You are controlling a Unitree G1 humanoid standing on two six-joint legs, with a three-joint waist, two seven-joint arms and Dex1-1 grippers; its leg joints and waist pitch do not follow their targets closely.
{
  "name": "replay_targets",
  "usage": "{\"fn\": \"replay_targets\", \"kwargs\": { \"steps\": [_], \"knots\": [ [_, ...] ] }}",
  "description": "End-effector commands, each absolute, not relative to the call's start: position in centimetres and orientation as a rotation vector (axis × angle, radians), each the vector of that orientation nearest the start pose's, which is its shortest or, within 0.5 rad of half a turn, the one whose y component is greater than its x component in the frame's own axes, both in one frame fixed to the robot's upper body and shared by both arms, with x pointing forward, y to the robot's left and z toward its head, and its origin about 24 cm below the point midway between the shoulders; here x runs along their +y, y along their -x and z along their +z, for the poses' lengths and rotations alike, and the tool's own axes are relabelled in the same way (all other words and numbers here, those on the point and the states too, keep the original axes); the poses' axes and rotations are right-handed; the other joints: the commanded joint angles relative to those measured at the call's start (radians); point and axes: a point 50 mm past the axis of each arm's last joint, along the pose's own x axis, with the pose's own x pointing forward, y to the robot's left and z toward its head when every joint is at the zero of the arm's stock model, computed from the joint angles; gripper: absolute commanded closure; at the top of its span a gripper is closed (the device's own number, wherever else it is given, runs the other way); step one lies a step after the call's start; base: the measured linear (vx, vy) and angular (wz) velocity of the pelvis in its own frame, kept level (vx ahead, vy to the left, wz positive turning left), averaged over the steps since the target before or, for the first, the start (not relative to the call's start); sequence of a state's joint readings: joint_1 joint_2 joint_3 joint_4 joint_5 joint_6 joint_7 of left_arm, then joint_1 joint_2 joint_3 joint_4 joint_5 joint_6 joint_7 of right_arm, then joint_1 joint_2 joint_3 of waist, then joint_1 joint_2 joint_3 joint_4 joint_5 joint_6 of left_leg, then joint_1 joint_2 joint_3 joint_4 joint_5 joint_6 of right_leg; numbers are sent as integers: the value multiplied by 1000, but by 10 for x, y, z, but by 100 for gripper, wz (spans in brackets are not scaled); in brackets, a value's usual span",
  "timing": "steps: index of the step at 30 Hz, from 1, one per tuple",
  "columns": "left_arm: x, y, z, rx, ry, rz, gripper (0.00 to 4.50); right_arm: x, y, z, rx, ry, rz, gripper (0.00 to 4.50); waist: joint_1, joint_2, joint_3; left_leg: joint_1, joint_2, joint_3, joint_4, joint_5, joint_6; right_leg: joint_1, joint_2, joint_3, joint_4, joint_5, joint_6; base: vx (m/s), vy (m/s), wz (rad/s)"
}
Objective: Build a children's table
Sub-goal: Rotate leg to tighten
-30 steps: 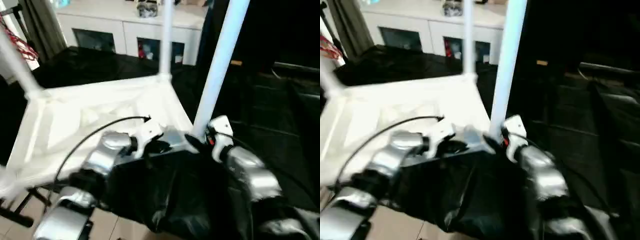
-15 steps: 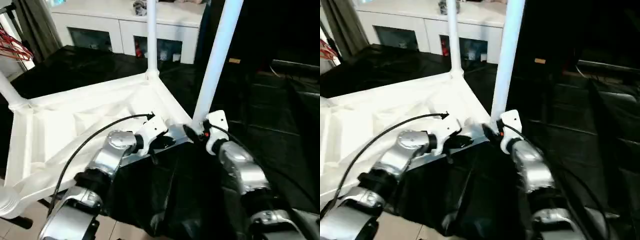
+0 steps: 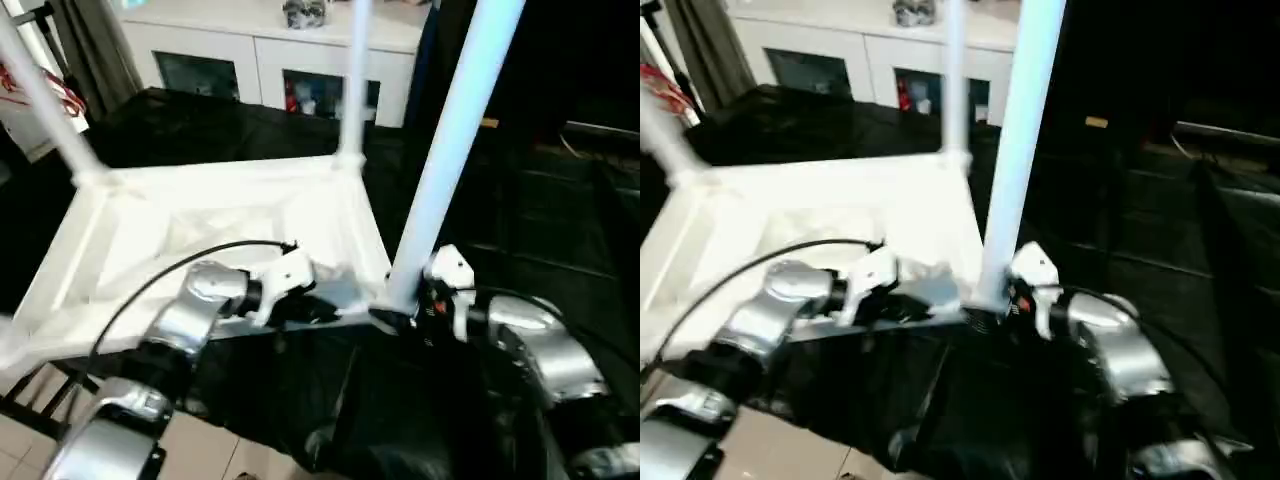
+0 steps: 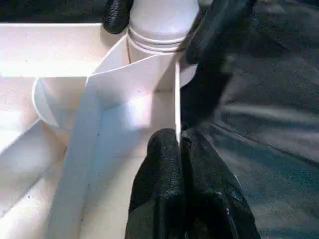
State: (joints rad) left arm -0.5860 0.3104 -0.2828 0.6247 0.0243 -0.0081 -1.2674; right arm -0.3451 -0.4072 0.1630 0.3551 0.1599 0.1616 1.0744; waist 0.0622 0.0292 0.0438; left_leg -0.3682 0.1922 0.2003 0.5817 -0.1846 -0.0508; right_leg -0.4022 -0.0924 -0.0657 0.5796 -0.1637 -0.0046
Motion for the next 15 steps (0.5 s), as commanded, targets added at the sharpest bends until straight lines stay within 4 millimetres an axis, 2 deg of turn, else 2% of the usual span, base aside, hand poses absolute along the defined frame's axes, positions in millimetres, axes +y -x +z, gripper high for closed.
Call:
{"fn": "replay_targets", "kwargs": {
  "steps": [1, 5, 10, 13, 15],
  "knots": [
    [114, -311, 55, 335, -414, -1480, 450, -145, -274, 37, 375, 151, 1288, 129, 3, -12, -57, 17, 45, -16, -70, -258, 52, 40, -54, 40, -65, -298, -221, 0, 0, 0],
    [119, -312, 55, 354, -424, -1496, 450, -147, -271, 40, 388, 145, 1331, 154, 4, -15, -59, 14, 44, -16, -70, -238, 53, 43, -55, 40, -62, -284, -216, 0, 0, 0],
    [120, -312, 56, 355, -423, -1507, 450, -146, -267, 41, 401, 135, 1362, 181, 9, -15, -63, 12, 44, -14, -64, -186, 73, 45, -54, 39, -51, -194, -244, 0, 0, 0],
    [117, -311, 56, 345, -412, -1504, 450, -143, -263, 38, 410, 123, 1371, 183, 12, -18, -62, 12, 44, -13, -64, -193, 73, 45, -55, 39, -55, -220, -239, 0, 0, 0],
    [114, -312, 55, 327, -404, -1463, 450, -141, -264, 34, 398, 112, 1325, 184, 18, -16, -61, 13, 45, -14, -64, -197, 68, 44, -57, 40, -56, -240, -233, 0, 0, 0]
  ]
}}
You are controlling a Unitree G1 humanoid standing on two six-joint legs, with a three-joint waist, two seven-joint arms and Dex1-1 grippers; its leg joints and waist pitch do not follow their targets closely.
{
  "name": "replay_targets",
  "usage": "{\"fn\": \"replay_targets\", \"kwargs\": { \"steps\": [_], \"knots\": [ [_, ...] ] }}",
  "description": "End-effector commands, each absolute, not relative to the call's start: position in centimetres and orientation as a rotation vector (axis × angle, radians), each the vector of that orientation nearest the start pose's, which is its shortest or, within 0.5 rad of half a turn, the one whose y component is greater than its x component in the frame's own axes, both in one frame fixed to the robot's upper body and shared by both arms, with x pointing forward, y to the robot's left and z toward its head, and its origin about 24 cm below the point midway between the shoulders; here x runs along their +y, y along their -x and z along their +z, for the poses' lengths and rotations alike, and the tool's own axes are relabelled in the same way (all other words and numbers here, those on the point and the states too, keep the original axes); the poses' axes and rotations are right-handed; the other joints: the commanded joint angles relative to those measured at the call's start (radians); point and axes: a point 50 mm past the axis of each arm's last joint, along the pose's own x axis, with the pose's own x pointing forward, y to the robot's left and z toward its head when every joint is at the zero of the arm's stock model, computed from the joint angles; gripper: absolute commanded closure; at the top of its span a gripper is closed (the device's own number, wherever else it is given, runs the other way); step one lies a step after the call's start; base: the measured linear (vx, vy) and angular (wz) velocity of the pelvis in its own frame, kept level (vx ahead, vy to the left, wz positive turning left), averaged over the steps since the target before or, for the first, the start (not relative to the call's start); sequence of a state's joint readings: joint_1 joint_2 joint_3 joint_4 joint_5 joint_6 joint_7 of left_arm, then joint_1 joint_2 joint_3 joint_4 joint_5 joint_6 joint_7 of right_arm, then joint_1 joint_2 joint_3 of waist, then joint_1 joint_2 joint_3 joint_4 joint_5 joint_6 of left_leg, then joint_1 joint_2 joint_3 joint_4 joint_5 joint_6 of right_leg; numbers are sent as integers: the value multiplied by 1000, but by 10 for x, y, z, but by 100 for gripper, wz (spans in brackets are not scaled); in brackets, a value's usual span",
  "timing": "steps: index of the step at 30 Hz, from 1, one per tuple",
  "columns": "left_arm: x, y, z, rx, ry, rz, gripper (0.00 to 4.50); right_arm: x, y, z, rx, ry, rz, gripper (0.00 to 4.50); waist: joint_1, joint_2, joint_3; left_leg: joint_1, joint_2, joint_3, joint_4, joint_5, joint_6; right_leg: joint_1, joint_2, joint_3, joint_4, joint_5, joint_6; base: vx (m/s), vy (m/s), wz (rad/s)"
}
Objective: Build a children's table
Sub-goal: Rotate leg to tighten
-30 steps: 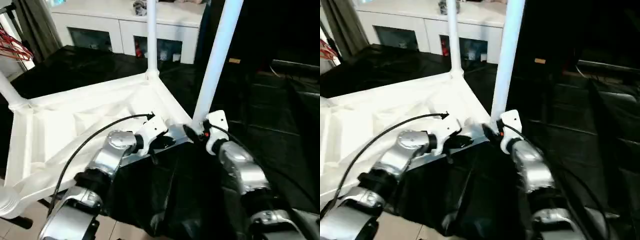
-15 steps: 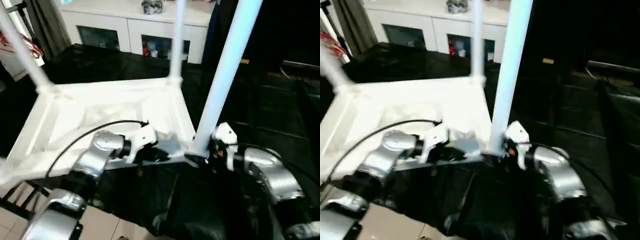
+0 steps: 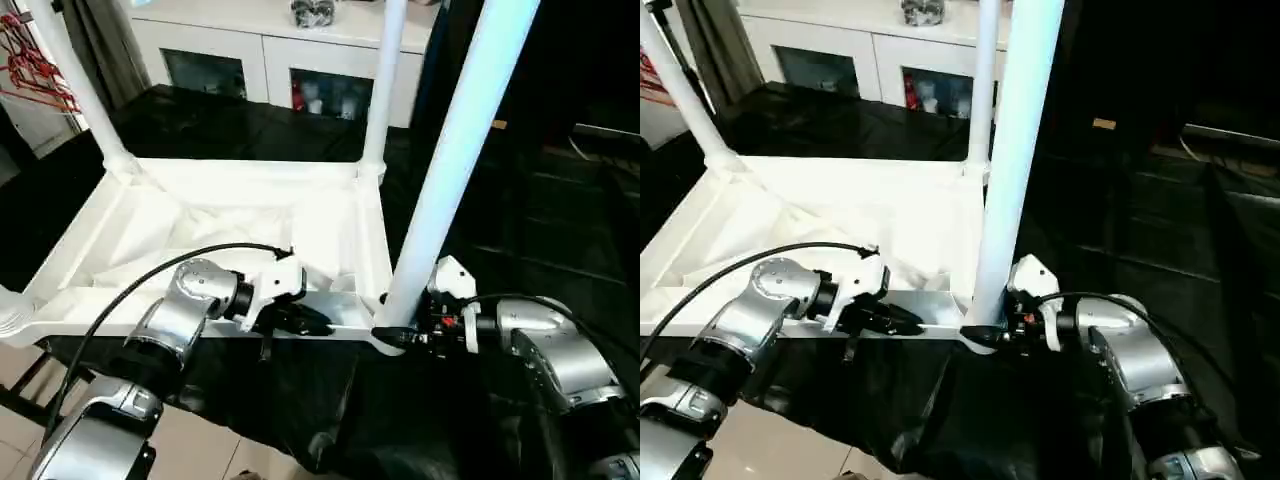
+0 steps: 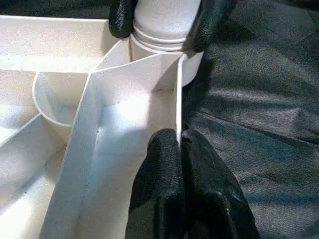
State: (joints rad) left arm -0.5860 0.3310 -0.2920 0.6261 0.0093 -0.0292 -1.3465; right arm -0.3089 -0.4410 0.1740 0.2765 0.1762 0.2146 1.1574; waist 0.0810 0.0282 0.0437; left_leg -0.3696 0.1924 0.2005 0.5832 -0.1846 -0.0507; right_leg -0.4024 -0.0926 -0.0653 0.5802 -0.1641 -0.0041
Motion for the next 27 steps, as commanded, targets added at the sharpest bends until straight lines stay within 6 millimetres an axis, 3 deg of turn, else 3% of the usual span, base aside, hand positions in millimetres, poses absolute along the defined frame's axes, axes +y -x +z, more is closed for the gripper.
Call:
{"fn": "replay_targets", "kwargs": {
  "steps": [1, 3, 5, 8, 9, 11, 13, 14, 16, 17, 19, 21, 27],
  "knots": [
    [111, -314, 55, 315, -395, -1427, 450, -140, -267, 32, 381, 116, 1262, 184, 0, -18, -60, 14, 44, -15, -67, -201, 63, 43, -56, 39, -58, -249, -229, 0, 0, 0],
    [107, -316, 54, 297, -378, -1362, 450, -138, -275, 28, 361, 114, 1139, 184, -4, -17, -57, 16, 43, -17, -70, -229, 43, 38, -58, 40, -63, -296, -216, 0, 0, 0],
    [97, -320, 52, 281, -356, -1257, 450, -132, -292, 20, 335, 96, 895, 184, -18, -17, -54, 18, 41, -21, -76, -271, 5, 33, -59, 39, -70, -370, -192, 0, 0, 0],
    [88, -321, 50, 275, -339, -1210, 450, -126, -300, 17, 308, 69, 756, 185, -36, -18, -54, 14, 36, -27, -79, -301, -9, 37, -57, 36, -78, -421, -166, 0, 0, 0],
    [80, -323, 48, 274, -334, -1173, 450, -122, -307, 14, 305, 41, 630, 185, -39, -16, -54, 20, 36, -26, -78, -315, -7, 32, -57, 37, -82, -427, -163, 0, 0, 0],
    [70, -325, 47, 273, -335, -1134, 450, -115, -312, 12, 301, 21, 535, 186, -49, -14, -55, 16, 35, -26, -79, -311, -10, 32, -53, 37, -79, -393, -170, 0, 0, 0],
    [62, -328, 48, 267, -328, -1094, 450, -108, -316, 11, 300, 14, 480, 186, -50, -14, -56, 20, 33, -24, -76, -316, -5, 32, -53, 38, -82, -391, -168, 0, 0, 0],
    [59, -329, 48, 265, -322, -1073, 450, -105, -318, 10, 303, 11, 454, 186, -49, -7, -56, 20, 33, -25, -76, -315, -4, 31, -54, 38, -82, -386, -170, 0, 0, 0],
    [50, -331, 50, 253, -329, -1043, 450, -96, -323, 12, 281, 32, 408, 186, -49, -9, -58, 20, 33, -23, -76, -310, -1, 30, -52, 39, -81, -360, -173, 0, 0, 0],
    [45, -331, 51, 244, -330, -1050, 450, -91, -325, 15, 259, 25, 418, 186, -51, -15, -59, 16, 32, -24, -77, -302, 2, 34, -52, 38, -77, -343, -179, 0, 0, 0],
    [42, -328, 52, 232, -325, -1075, 450, -89, -326, 17, 242, -19, 444, 186, -45, -11, -61, 19, 34, -21, -74, -287, 14, 33, -53, 40, -76, -311, -185, 0, 0, 0],
    [41, -326, 52, 228, -324, -1093, 450, -90, -326, 18, 240, -40, 458, 130, -44, -11, -62, 13, 33, -21, -74, -262, 30, 40, -53, 39, -70, -270, -193, 0, 0, 0],
    [43, -316, 51, 204, -284, -1186, 450, -103, -327, 24, 209, -22, 496, 72, -46, -6, -64, 8, 34, -19, -69, -226, 56, 46, -52, 38, -62, -202, -219, 0, 0, 0]
  ]
}}
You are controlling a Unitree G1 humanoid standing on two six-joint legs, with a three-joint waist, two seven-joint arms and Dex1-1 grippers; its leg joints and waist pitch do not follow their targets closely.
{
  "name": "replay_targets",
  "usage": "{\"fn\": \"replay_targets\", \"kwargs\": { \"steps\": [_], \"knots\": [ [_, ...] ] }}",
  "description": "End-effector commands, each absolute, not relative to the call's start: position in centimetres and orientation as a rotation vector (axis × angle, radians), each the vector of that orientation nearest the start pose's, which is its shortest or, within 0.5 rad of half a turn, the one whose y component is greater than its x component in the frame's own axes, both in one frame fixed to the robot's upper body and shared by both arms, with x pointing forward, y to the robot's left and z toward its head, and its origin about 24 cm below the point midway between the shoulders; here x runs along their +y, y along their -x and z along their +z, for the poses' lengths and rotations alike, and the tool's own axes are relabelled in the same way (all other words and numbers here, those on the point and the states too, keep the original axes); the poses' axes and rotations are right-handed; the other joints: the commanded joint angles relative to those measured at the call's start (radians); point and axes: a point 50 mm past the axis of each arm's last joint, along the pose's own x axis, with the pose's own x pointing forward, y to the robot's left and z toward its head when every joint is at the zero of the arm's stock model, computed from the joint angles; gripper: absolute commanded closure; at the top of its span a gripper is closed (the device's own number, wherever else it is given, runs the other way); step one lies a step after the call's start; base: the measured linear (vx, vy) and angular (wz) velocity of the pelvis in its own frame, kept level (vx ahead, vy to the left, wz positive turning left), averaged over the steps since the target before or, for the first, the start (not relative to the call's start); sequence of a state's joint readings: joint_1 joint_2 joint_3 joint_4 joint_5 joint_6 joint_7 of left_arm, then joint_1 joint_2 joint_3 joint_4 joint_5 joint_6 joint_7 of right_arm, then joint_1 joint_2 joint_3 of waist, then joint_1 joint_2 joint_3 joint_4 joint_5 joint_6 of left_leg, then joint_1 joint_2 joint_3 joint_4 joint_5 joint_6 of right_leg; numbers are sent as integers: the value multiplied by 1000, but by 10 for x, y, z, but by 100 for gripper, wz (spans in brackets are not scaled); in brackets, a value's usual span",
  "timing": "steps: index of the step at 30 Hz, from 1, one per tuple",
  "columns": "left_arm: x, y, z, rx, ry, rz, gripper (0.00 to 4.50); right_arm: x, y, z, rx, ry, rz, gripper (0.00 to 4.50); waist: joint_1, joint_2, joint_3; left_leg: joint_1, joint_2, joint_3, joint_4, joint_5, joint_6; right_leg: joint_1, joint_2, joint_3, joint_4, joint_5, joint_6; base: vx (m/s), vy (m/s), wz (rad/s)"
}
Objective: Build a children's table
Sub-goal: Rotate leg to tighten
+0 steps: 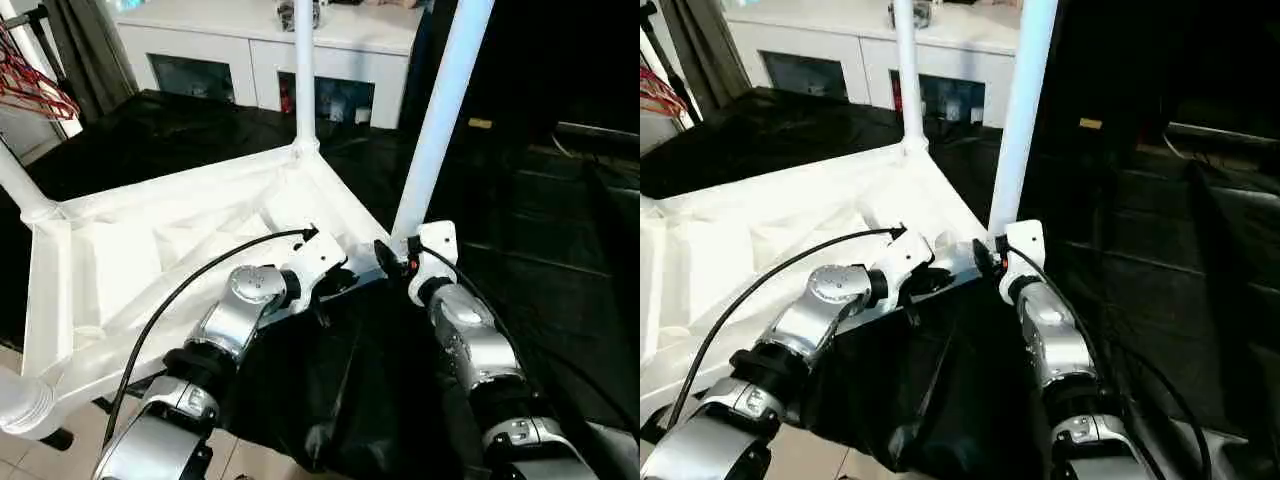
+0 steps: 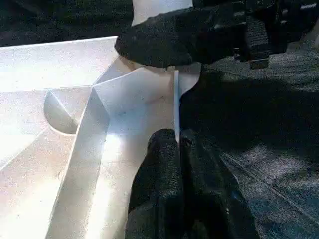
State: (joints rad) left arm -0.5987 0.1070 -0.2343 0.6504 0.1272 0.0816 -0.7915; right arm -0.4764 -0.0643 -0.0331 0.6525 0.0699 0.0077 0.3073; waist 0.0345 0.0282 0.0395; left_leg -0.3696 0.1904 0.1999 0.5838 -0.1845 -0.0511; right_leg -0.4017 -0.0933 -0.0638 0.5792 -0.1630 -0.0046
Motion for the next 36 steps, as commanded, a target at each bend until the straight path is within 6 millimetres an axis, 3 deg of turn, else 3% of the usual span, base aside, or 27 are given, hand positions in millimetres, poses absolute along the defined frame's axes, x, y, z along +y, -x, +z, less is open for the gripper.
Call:
{"fn": "replay_targets", "kwargs": {
  "steps": [1, 4, 6, 7, 8, 9, 12, 19, 28, 36],
  "knots": [
    [44, -315, 51, 203, -279, -1207, 450, -108, -326, 25, 206, -9, 531, 72, 0, -9, -61, 10, 35, -17, -68, -219, 61, 45, -50, 36, -61, -197, -222, 0, 0, 0],
    [52, -312, 52, 202, -278, -1261, 450, -120, -316, 30, 209, 32, 712, 72, 8, -13, -61, 9, 37, -17, -66, -204, 84, 52, -50, 36, -59, -186, -228, 0, 0, 0],
    [53, -312, 53, 202, -282, -1268, 450, -122, -314, 31, 212, 41, 742, 72, 10, -13, -60, 7, 38, -15, -65, -189, 97, 49, -52, 38, -58, -178, -231, 0, 0, 0],
    [54, -312, 53, 202, -283, -1269, 450, -123, -314, 31, 212, 43, 748, 72, 11, -12, -59, 9, 38, -15, -66, -199, 94, 47, -52, 36, -61, -204, -230, 0, 0, 0],
    [58, -312, 53, 208, -299, -1289, 450, -127, -310, 32, 224, 53, 807, 72, 9, -24, -58, 10, 38, -14, -66, -206, 93, 46, -51, 36, -63, -220, -228, 0, 0, 0],
    [63, -312, 53, 216, -317, -1308, 450, -131, -305, 33, 239, 60, 876, 72, 18, -22, -57, 13, 39, -15, -66, -214, 96, 48, -53, 37, -65, -256, -217, 0, 0, 0],
    [80, -312, 53, 248, -372, -1367, 450, -141, -293, 36, 277, 91, 1062, 72, 26, -23, -55, 13, 44, -15, -68, -220, 92, 43, -52, 36, -66, -285, -206, 0, 0, 0],
    [109, -308, 54, 335, -447, -1479, 450, -149, -279, 41, 355, 117, 1282, 122, 29, -22, -53, 12, 47, -16, -72, -234, 70, 41, -52, 37, -60, -278, -214, 0, 0, 0],
    [118, -309, 57, 356, -452, -1508, 450, -150, -266, 43, 421, 109, 1404, 193, 40, -24, -55, 13, 48, -15, -69, -211, 62, 42, -54, 38, -55, -248, -230, 0, 0, 0],
    [109, -312, 55, 314, -410, -1425, 450, -142, -268, 37, 380, 69, 1293, 213, 47, -24, -53, 16, 46, -16, -71, -228, 46, 39, -55, 39, -60, -285, -215, 0, 0, 0]
  ]
}}
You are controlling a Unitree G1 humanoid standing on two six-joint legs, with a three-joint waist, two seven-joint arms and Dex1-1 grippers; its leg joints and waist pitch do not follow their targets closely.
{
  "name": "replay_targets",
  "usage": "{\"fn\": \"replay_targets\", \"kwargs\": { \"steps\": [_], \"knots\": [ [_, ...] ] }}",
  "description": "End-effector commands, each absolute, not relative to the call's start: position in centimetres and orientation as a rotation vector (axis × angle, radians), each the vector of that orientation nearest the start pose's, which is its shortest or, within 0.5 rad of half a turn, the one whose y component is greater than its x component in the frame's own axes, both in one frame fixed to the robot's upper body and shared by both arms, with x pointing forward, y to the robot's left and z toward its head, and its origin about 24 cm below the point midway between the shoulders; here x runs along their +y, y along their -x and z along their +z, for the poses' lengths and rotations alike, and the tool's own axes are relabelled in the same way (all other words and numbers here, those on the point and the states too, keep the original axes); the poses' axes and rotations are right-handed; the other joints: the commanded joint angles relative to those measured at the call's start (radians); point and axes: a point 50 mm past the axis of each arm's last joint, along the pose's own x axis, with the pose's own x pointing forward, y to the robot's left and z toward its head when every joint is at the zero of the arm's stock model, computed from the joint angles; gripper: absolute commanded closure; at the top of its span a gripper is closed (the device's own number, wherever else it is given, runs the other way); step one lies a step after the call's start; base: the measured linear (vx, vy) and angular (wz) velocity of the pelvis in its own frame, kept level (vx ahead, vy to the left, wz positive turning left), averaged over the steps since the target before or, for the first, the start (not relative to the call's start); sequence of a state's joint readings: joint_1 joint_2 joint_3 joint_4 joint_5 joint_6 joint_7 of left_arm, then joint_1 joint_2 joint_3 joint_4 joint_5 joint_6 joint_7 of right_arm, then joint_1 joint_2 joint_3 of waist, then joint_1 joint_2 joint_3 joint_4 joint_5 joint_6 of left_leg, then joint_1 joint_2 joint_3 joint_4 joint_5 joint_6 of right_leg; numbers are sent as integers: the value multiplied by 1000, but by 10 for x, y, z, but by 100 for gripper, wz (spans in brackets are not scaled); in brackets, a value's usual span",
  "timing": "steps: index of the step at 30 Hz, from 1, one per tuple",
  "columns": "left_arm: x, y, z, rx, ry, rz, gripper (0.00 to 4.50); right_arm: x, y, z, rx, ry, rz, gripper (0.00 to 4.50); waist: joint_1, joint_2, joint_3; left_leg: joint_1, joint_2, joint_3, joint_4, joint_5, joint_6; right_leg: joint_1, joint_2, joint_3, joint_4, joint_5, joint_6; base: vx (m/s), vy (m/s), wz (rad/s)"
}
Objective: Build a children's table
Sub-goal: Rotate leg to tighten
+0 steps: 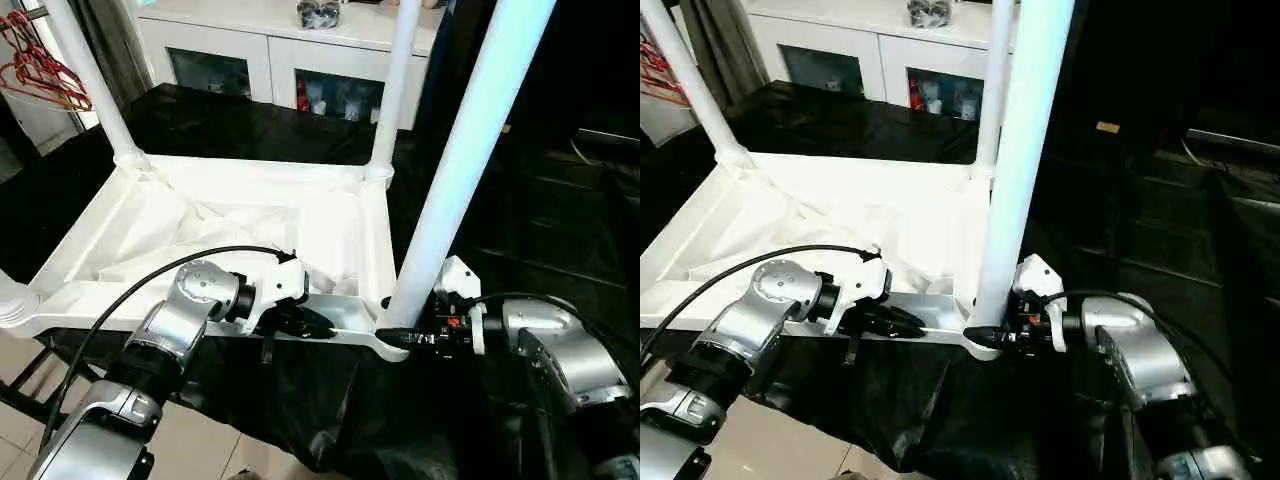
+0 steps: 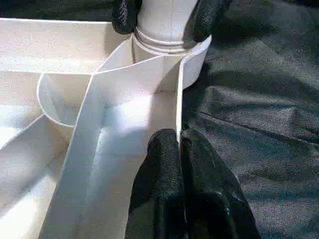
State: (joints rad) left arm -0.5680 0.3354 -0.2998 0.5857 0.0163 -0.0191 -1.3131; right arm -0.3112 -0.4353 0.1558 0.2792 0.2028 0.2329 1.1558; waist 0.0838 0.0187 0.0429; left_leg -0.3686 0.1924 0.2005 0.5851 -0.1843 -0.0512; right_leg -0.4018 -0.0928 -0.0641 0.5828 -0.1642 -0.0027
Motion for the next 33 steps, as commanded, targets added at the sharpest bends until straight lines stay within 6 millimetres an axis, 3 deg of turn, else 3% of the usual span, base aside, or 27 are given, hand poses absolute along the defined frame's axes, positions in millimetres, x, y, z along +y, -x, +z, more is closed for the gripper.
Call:
{"fn": "replay_targets", "kwargs": {
  "steps": [1, 4, 6, 7, 9, 11, 12, 14, 16, 21, 22, 23, 27, 30, 33],
  "knots": [
    [107, -314, 55, 303, -404, -1396, 450, -141, -272, 36, 365, 61, 1240, 213, -3, -15, -55, 15, 44, -17, -73, -240, 42, 39, -56, 39, -65, -305, -211, 0, 0, 0],
    [91, -322, 53, 269, -370, -1255, 450, -131, -294, 25, 319, 56, 918, 221, -22, -13, -51, 18, 39, -24, -78, -298, -6, 28, -61, 38, -78, -425, -176, 0, 0, 0],
    [87, -323, 52, 266, -364, -1230, 450, -129, -298, 22, 317, 46, 848, 229, -34, -18, -50, 18, 35, -28, -79, -329, -14, 33, -58, 33, -87, -488, -148, 0, 0, 0],
    [87, -323, 52, 266, -364, -1230, 450, -129, -298, 22, 317, 46, 848, 238, -34, -17, -50, 20, 35, -27, -79, -333, -11, 31, -59, 34, -90, -497, -141, 0, 0, 0],
    [77, -328, 53, 260, -349, -1161, 450, -123, -308, 19, 308, 5, 700, 245, -38, -15, -52, 18, 36, -28, -80, -330, -3, 29, -58, 35, -90, -470, -142, 0, 0, 0],
    [62, -333, 53, 264, -334, -1072, 450, -116, -318, 15, 310, -38, 490, 245, -47, -15, -51, 20, 34, -26, -80, -333, -14, 23, -55, 35, -88, -455, -153, 0, 0, 0],
    [59, -333, 53, 263, -329, -1060, 450, -114, -320, 14, 314, -44, 449, 245, -49, -19, -52, 19, 34, -27, -80, -328, -14, 26, -56, 35, -88, -456, -151, 0, 0, 0],
    [51, -333, 53, 255, -319, -1044, 450, -106, -322, 12, 317, -50, 392, 245, -50, -15, -54, 19, 34, -27, -80, -325, -9, 27, -55, 35, -89, -429, -151, 0, 0, 0],
    [42, -331, 53, 240, -323, -1047, 450, -91, -324, 13, 287, -47, 416, 245, -49, -16, -55, 17, 34, -25, -80, -316, -2, 28, -55, 36, -86, -393, -157, 0, 0, 0],
    [41, -325, 51, 228, -347, -1106, 450, -86, -324, 19, 239, -68, 473, 245, -49, -14, -55, 14, 34, -22, -80, -310, 17, 33, -53, 37, -82, -346, -172, 0, 0, 0],
    [41, -324, 51, 227, -349, -1115, 450, -86, -325, 19, 235, -78, 476, 194, -50, -14, -55, 14, 34, -23, -80, -312, 19, 34, -53, 37, -82, -347, -172, 0, 0, 0],
    [41, -324, 51, 229, -350, -1114, 450, -87, -325, 19, 232, -82, 475, 181, -50, -8, -55, 15, 35, -22, -81, -317, 18, 33, -52, 37, -83, -342, -175, 0, 0, 0],
    [50, -324, 53, 222, -350, -1146, 450, -97, -324, 26, 211, -60, 579, 161, -49, -10, -56, 14, 35, -23, -81, -322, 25, 37, -53, 37, -83, -350, -176, 0, 0, 0],
    [56, -323, 53, 220, -354, -1176, 450, -108, -322, 27, 225, -11, 658, 130, -47, -12, -57, 11, 36, -22, -80, -292, 35, 42, -52, 37, -76, -303, -190, 0, 0, 0],
    [64, -322, 53, 230, -362, -1204, 450, -117, -316, 28, 242, 13, 769, 130, -47, -15, -59, 9, 36, -21, -76, -260, 47, 43, -54, 37, -73, -281, -201, 0, 0, 0]
  ]
}}
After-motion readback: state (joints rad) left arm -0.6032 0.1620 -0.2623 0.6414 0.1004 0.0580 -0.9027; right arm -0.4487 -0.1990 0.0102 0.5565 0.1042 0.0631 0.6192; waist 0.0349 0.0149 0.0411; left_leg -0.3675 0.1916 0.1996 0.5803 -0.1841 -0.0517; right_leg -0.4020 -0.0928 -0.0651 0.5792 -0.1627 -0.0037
